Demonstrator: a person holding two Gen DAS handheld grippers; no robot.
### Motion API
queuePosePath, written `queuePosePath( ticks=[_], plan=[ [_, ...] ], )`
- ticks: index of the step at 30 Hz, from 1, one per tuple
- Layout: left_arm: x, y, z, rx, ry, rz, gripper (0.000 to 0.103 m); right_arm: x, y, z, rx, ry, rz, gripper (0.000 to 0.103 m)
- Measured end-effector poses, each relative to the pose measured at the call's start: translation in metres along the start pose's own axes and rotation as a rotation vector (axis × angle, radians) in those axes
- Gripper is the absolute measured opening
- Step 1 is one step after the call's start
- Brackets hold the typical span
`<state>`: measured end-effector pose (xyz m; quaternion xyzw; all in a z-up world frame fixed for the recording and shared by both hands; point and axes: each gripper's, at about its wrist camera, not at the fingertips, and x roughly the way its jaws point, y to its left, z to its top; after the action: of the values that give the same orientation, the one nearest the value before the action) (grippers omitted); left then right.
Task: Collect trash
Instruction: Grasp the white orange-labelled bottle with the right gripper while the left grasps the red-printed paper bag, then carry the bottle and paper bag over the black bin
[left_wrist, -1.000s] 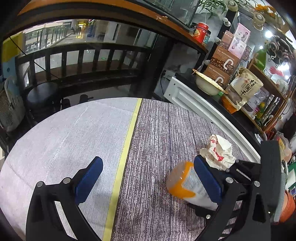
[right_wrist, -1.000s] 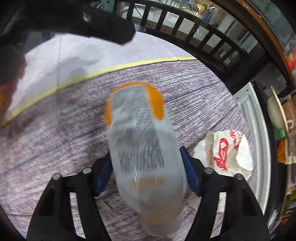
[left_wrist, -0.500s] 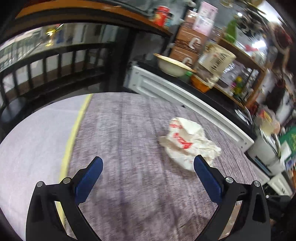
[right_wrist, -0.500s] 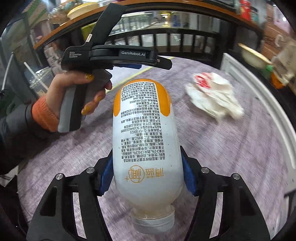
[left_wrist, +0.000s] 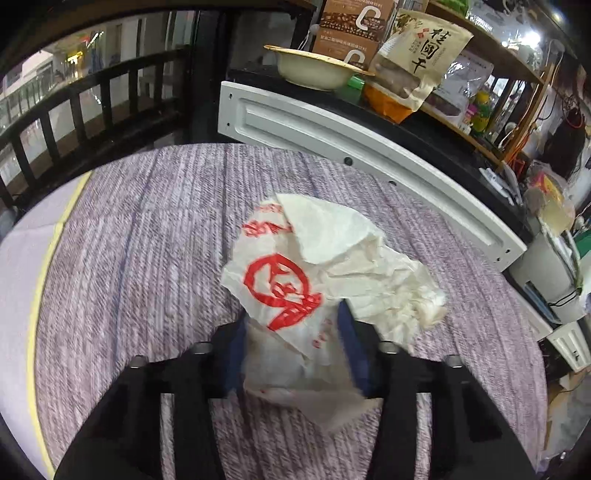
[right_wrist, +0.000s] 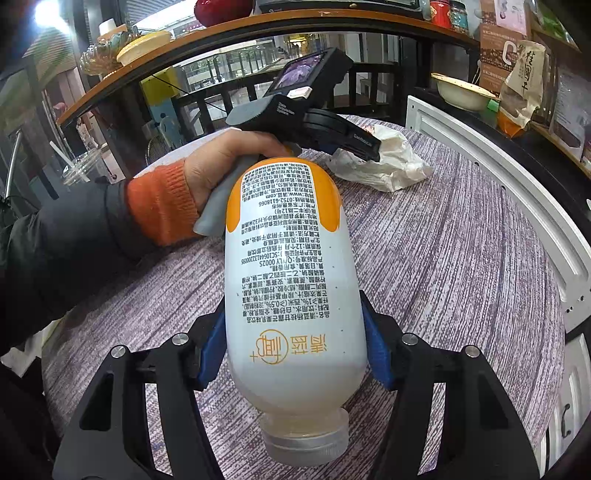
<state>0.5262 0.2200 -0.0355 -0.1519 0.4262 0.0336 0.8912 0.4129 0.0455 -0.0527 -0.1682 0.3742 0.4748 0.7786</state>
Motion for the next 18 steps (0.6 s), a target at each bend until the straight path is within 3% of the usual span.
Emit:
queuePosePath(
  ticks=[2, 5, 14, 18],
  plan=[
    [-0.008, 0.000, -0.005, -0.031, -0.020, -0.025, 0.019, -0.003, -0.004, -0.006, 0.029, -0.011, 0.003, 0.063],
    [-0.025, -0.009, -0.014, -0.020, -0.077, -0.023, 0.015, -0.012, -0.004, -0.010, 0.049, -0.042, -0.022, 0.063],
    [-0.091, -0.055, -0.059, 0.081, -0.200, -0.017, 0.014, -0.055, 0.022, -0.040, 0.091, -0.137, -0.075, 0.063],
    [-0.115, -0.070, -0.082, 0.098, -0.209, -0.059, 0.014, -0.081, 0.034, -0.062, 0.127, -0.184, -0.087, 0.063]
  ],
)
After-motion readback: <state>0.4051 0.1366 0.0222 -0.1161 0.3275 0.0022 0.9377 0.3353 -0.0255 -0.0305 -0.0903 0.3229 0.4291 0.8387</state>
